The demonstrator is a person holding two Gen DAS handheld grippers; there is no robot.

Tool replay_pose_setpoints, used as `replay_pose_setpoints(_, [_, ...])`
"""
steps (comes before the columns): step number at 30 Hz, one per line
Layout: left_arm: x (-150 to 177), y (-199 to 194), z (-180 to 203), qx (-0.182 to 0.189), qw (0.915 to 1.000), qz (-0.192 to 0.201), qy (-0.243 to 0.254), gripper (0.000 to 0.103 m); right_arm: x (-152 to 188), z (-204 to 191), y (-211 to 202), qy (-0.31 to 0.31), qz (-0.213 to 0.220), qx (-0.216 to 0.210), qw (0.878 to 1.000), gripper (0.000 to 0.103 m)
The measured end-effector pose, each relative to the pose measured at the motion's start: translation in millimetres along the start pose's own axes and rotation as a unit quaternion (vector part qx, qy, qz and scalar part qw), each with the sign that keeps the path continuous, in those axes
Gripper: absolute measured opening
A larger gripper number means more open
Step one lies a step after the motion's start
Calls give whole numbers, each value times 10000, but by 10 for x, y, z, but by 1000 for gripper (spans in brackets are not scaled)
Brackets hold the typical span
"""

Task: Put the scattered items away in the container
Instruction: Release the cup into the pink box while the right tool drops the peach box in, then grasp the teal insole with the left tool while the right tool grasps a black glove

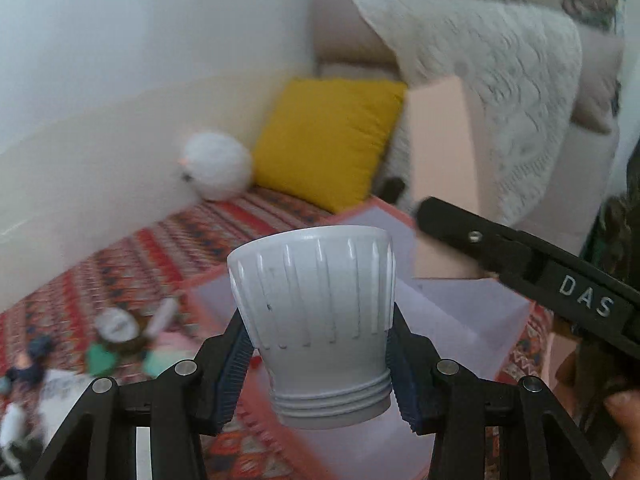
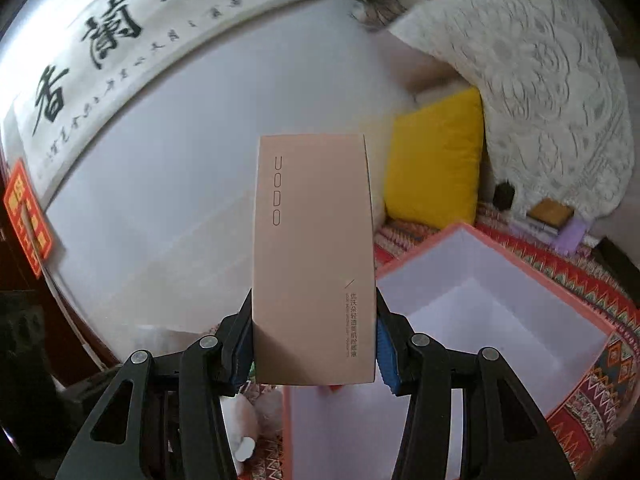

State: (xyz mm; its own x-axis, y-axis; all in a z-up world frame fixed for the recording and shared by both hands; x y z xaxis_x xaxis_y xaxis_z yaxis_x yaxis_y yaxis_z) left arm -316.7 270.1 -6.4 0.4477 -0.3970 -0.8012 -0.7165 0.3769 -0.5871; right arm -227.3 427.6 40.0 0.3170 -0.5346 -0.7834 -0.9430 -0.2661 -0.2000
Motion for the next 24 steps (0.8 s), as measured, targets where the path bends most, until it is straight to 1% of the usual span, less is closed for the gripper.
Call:
replay_pose_setpoints(2, [-2, 146, 144, 19, 10000, -61, 39, 54, 1, 101, 120, 235, -176, -294, 9991, 54])
replay_pose_setpoints(3, [2, 214, 208, 16, 9999, -89, 54, 61, 2, 169, 194, 307, -247, -385, 9985, 56])
replay_pose_setpoints(4, [16, 270, 256, 7, 9999, -104, 72, 76, 1, 202, 246, 392, -299, -446, 9978, 58])
replay_pose_setpoints(5, [39, 292, 273, -26, 9999, -80, 95, 85, 7, 229, 272, 450, -307, -436, 9976, 72])
replay_pose_setpoints(6, [49, 287, 281, -82, 9999, -27, 119, 96, 27, 264, 295, 506, -295, -416, 9974, 91])
replay_pose_setpoints(7, [57, 276, 272, -139, 9998, 28, 138, 98, 39, 292, 303, 554, -252, -380, 9974, 96])
replay_pose_setpoints(8, [60, 257, 233, -198, 9997, 84, 149, 98, 41, 309, 301, 579, -218, -342, 9975, 98])
replay_pose_setpoints(10, [65, 219, 144, -306, 9993, 180, 138, 100, 50, 321, 302, 595, -193, -288, 9976, 98])
replay_pose_setpoints(12, [66, 184, 8, -363, 9991, 208, -7, 101, 67, 342, 298, 605, -172, -247, 9977, 98])
replay_pose_setpoints(14, [59, 136, -171, -344, 9989, 195, -258, 102, 75, 340, 287, 600, -139, -226, 9978, 98])
replay_pose_setpoints(16, [51, 89, -291, -312, 9984, 170, -447, 102, 60, 276, 239, 565, -50, -207, 9982, 98])
replay_pose_setpoints(19, [85, -96, -552, -444, 9967, 226, -647, 102, 41, 139, 167, 451, 125, -226, 9986, 99])
replay_pose_setpoints(21, [146, -286, -804, -612, 9949, 303, -746, 102, 56, 6, 120, 346, 241, -273, 9987, 99])
replay_pose_setpoints(24, [378, -652, -1298, -1083, 9888, 480, -911, 102, 181, -363, 120, 85, 302, -547, 9980, 102])
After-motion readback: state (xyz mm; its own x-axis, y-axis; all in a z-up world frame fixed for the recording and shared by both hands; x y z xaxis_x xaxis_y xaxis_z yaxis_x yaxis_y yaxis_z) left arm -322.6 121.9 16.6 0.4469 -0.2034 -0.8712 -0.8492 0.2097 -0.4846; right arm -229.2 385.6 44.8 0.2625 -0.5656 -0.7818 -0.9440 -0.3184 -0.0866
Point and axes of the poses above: each gripper's, at about its wrist camera, not at the fingertips, and y roughly the way its jaws point, z to its right, x to its underside, the point moved 6 cm from there along y, roughly the way its jaws point, and after that the axes turned 14 degrees about -x, right-handed, at the moved point
